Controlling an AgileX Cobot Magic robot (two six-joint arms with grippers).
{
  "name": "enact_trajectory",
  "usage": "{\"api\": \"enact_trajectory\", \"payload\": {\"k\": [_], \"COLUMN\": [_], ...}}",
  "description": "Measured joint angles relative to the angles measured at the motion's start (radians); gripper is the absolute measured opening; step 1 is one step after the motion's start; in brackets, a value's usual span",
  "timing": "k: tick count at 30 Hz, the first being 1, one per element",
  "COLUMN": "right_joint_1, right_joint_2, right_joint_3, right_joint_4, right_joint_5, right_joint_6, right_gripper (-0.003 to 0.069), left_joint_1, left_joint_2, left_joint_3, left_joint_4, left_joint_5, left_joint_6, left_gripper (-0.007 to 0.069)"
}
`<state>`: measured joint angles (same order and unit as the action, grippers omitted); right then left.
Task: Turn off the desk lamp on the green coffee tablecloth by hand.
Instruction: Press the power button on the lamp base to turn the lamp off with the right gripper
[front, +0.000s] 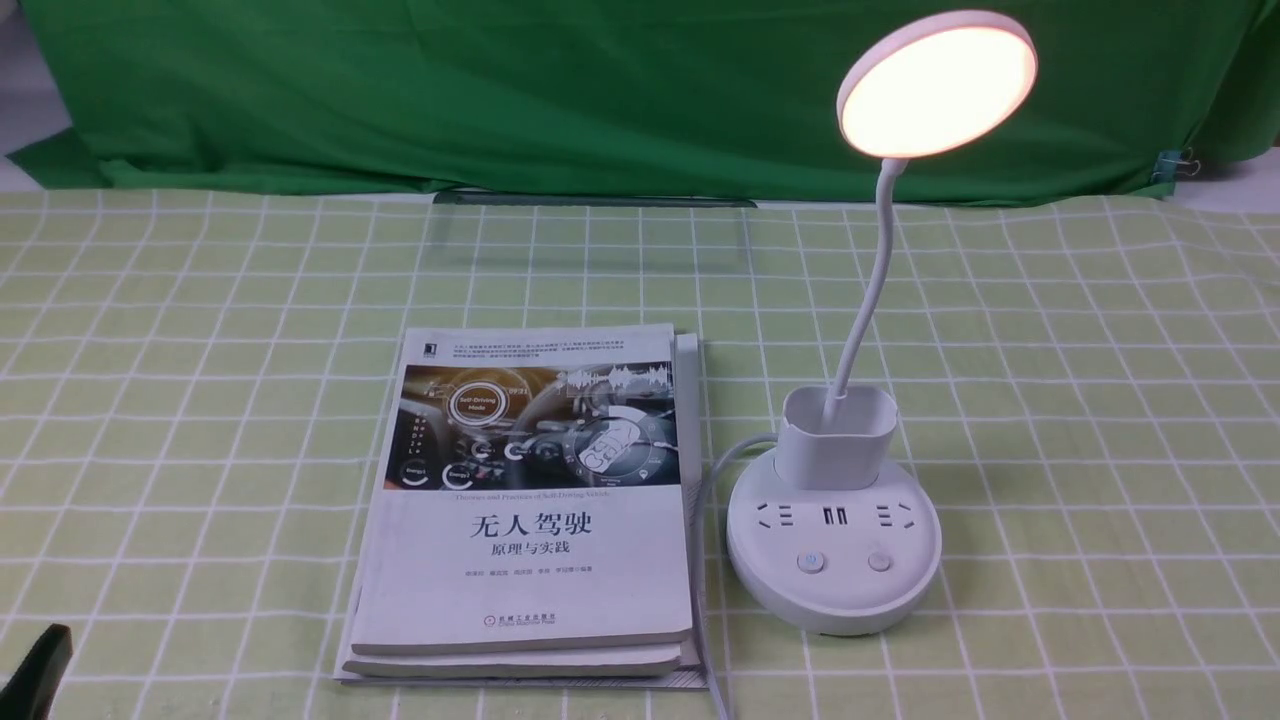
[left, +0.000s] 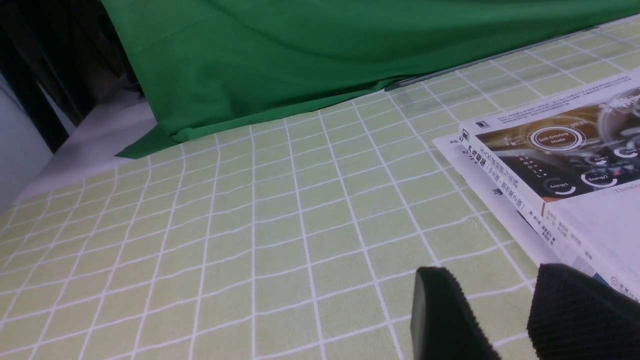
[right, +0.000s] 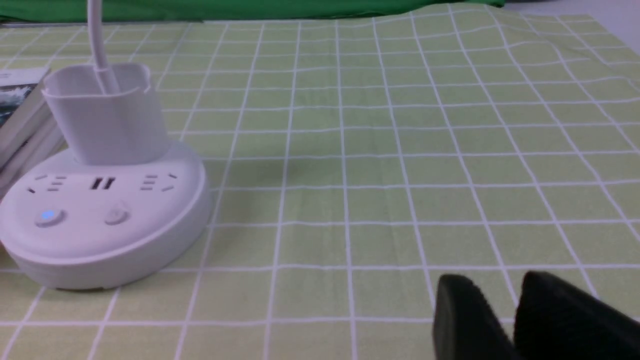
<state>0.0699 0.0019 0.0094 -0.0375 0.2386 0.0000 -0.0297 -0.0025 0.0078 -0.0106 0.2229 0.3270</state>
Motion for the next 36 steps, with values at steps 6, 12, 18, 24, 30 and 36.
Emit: {"api": "enact_trajectory", "payload": {"k": [6, 12, 18, 24, 30, 36], "right_joint_1": [0.0, 0.0, 0.0, 0.0, 0.036, 0.178], "right_joint_2": [0.0, 0.0, 0.0, 0.0, 0.077, 0.452], "right_joint_3": [0.0, 0.0, 0.0, 0.0, -0.119, -0.577], "right_joint_4": [0.0, 0.01, 0.09, 0.098, 0.102, 0.102], "right_joint_5": [0.0, -0.019, -0.2, -0.328, -0.157, 0.302], "right_joint_6": [0.0, 0.014, 0.336, 0.489, 0.425, 0.087], "right_gripper": [0.0241, 0.0241, 0.0241, 0.0241, 0.0151, 0.0048], "left_joint_1": [0.0, 0.0, 0.0, 0.0, 0.0, 0.0], "left_joint_2": [0.0, 0.0, 0.0, 0.0, 0.0, 0.0], "left_joint_3": [0.0, 0.0, 0.0, 0.0, 0.0, 0.0], "left_joint_4": [0.0, 0.0, 0.0, 0.0, 0.0, 0.0], "left_joint_5": [0.0, 0.0, 0.0, 0.0, 0.0, 0.0], "left_joint_6": [0.0, 0.0, 0.0, 0.0, 0.0, 0.0], "left_gripper": [0.0243, 0.0243, 0.0243, 0.0243, 0.0243, 0.0243]}}
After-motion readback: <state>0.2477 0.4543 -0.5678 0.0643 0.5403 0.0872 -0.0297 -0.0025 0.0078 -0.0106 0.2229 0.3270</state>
